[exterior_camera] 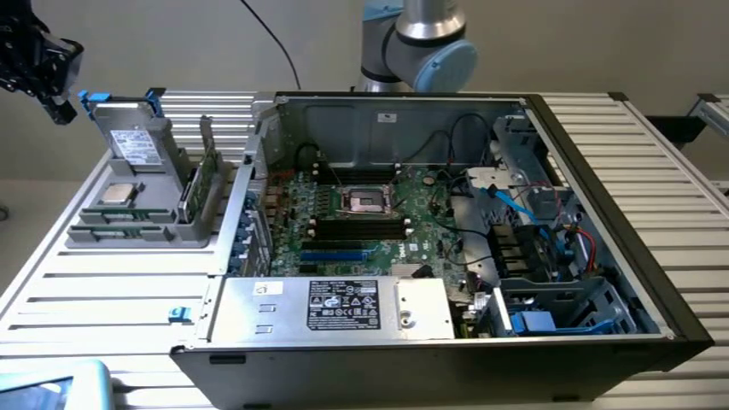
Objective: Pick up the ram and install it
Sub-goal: 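Reach for the ram, then pick up the ram and move it above insertion slot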
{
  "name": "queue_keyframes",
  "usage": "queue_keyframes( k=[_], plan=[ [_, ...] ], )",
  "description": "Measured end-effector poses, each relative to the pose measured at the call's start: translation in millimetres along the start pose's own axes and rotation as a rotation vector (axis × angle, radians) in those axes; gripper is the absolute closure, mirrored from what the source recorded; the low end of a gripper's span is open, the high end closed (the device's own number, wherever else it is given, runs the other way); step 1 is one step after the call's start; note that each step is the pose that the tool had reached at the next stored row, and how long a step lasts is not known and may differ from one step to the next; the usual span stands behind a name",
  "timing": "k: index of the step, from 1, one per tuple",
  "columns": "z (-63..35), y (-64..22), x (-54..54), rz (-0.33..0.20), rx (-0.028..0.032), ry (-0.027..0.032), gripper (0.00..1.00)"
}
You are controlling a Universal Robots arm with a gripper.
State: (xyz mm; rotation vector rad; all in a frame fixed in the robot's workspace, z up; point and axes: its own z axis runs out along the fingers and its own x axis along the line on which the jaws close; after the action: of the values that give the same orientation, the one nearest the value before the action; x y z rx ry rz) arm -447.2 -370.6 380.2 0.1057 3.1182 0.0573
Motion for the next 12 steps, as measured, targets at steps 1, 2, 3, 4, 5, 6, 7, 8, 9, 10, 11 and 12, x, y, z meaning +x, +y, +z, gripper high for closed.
queue_keyframes(
  k=[1, 2, 3, 4, 5, 6, 7, 8, 9, 10, 11, 12],
  plan=[
    [0.2, 0.6, 2.8, -0.001, 0.0000, 0.0001, 0.89],
    [0.4, 1.1, 4.6, -0.001, 0.0000, 0.0001, 0.89],
    [0.4, 1.1, 4.7, -0.001, 0.0000, 0.0000, 0.89],
    [0.3, 1.1, 4.7, -0.001, 0.0000, 0.0000, 0.89],
    [0.4, 1.1, 4.7, -0.001, -0.0001, 0.0000, 0.89],
    [0.4, 1.1, 4.7, -0.001, -0.0001, 0.0000, 0.89],
    [0.4, 1.1, 4.8, -0.001, -0.0001, 0.0000, 0.89],
    [0.4, 1.1, 4.7, -0.001, -0.0001, -0.0001, 0.89],
    [0.4, 1.1, 4.8, -0.001, -0.0001, 0.0000, 0.89],
    [0.4, 1.1, 4.7, -0.001, -0.0001, 0.0000, 0.89],
    [0.4, 1.1, 4.7, -0.001, 0.0000, 0.0000, 0.89],
    [0.4, 1.1, 4.7, -0.001, -0.0001, 0.0000, 0.89]
  ],
)
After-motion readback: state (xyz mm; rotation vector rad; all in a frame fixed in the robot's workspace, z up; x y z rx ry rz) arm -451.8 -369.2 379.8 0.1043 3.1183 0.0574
